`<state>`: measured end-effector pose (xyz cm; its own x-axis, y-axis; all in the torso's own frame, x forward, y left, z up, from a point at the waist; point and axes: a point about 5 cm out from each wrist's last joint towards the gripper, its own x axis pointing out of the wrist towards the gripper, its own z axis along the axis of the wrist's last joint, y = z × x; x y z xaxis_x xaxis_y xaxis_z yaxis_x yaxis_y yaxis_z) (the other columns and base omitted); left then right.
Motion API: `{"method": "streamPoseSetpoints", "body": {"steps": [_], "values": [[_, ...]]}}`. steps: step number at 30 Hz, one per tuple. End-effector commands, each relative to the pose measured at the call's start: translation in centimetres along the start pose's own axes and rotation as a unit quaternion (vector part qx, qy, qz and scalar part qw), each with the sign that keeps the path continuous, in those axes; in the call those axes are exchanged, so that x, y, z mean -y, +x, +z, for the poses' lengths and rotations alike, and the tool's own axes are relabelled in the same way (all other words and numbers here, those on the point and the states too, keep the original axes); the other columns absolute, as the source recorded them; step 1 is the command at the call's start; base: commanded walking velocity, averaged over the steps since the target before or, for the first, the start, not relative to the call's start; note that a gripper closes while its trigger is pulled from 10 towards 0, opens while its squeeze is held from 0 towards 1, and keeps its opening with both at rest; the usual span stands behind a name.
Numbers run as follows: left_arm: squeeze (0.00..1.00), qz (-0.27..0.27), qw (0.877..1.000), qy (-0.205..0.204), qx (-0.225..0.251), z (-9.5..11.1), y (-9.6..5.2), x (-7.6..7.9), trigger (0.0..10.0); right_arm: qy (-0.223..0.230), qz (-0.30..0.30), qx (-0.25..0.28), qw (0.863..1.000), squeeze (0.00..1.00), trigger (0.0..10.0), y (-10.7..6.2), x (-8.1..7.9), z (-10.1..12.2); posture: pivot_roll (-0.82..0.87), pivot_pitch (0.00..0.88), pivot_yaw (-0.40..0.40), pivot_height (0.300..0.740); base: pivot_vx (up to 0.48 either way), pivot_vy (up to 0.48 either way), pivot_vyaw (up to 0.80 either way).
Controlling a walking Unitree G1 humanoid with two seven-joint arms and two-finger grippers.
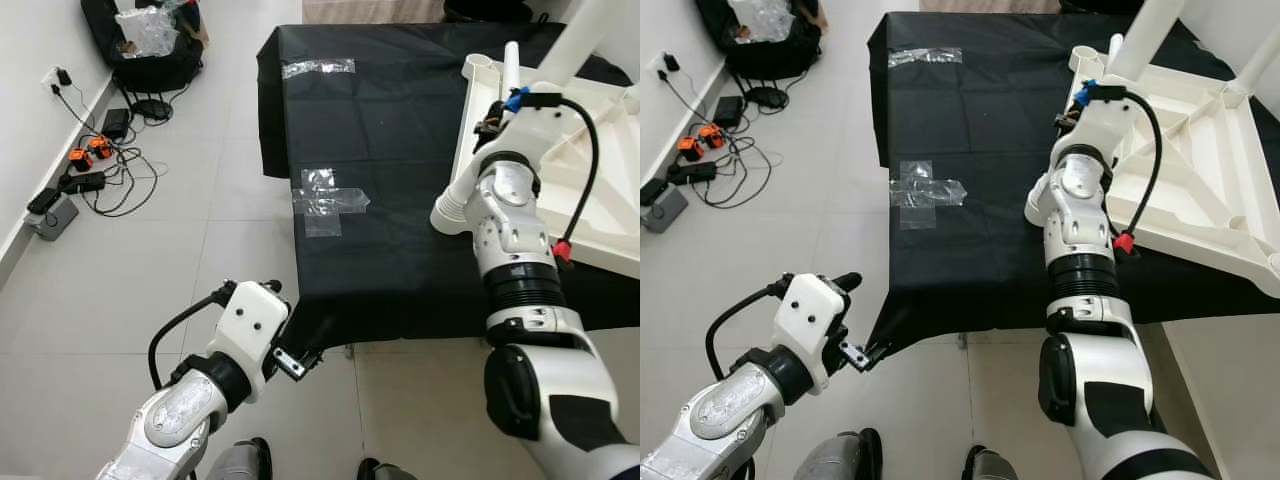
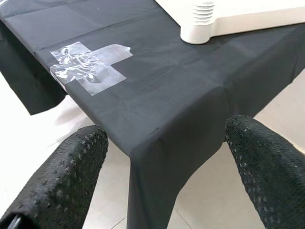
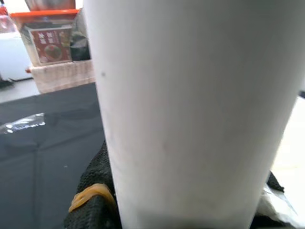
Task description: Building children table
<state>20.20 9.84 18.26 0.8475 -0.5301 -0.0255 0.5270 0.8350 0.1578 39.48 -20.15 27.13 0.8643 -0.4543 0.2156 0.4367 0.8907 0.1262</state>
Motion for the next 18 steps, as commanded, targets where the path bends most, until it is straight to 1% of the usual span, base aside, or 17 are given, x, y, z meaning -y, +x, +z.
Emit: {"method": "streamPoseSetpoints", "body": {"steps": [1,5,7,9,10,11,12,13,14,17,18], "values": [[0.0,-0.003,1.0,0.001,0.0,0.0,-0.12,0.07,10.0,-0.047,-0.024,-0.076,0.996,0.0,10.0,-0.77,1.04,-3.96,0.08,0.217,-0.033,0.74,0.0,0.0,0.0],[0.0,-0.003,1.0,0.0,0.003,0.03,0.01,0.2,10.0,-0.053,-0.045,-0.071,0.995,0.0,10.0,-1.11,0.61,-3.81,0.07,0.213,-0.039,0.74,0.0,0.0,0.0],[0.0,-0.003,1.0,-0.001,0.004,0.04,0.09,0.23,10.0,-0.043,-0.066,-0.087,0.993,0.0,10.0,-1.31,0.32,-3.98,0.07,0.213,-0.043,0.74,0.0,0.0,0.0],[0.0,-0.003,1.0,0.0,0.005,0.09,0.19,0.24,10.0,-0.032,-0.09,-0.103,0.99,0.0,10.0,-1.3,0.34,-4.17,0.07,0.215,-0.046,0.74,0.0,0.0,0.0],[0.0,-0.003,1.0,0.0,0.005,0.09,0.19,0.24,10.0,-0.032,-0.09,-0.103,0.99,0.0,10.0,-1.3,0.34,-4.17,0.07,0.215,-0.046,0.74,0.0,0.0,0.0],[0.0,-0.003,1.0,-0.001,0.005,0.1,0.2,0.26,10.0,-0.028,-0.097,-0.106,0.989,0.0,10.0,-1.31,0.38,-4.21,0.07,0.218,-0.051,0.74,0.0,0.0,0.0],[0.0,-0.003,1.0,-0.001,0.006,0.14,0.25,0.22,10.0,-0.028,-0.117,-0.107,0.987,0.0,10.0,-1.24,0.53,-4.11,0.07,0.22,-0.05,0.74,0.0,0.0,0.0],[0.0,-0.003,1.0,-0.001,0.006,0.14,0.25,0.22,10.0,-0.028,-0.117,-0.107,0.987,0.0,10.0,-1.24,0.53,-4.11,0.07,0.22,-0.05,0.74,0.0,0.0,0.0],[0.0,-0.001,1.0,-0.001,0.006,0.15,0.27,0.12,10.0,-0.002,-0.168,-0.122,0.978,0.0,10.0,-1.17,0.92,-4.06,0.07,0.225,-0.05,0.74,0.0,0.0,0.0],[0.0,0.0,1.0,-0.001,0.007,0.15,0.28,0.08,10.0,0.003,-0.186,-0.126,0.974,0.0,10.0,-1.15,1.08,-4.04,0.07,0.225,-0.05,0.74,0.0,0.0,0.0],[0.0,0.001,1.0,0.0,0.007,0.15,0.28,0.06,10.0,0.005,-0.205,-0.131,0.97,0.0,10.0,-1.2,1.28,-4.07,0.07,0.223,-0.051,0.74,0.0,0.0,0.0]]}}
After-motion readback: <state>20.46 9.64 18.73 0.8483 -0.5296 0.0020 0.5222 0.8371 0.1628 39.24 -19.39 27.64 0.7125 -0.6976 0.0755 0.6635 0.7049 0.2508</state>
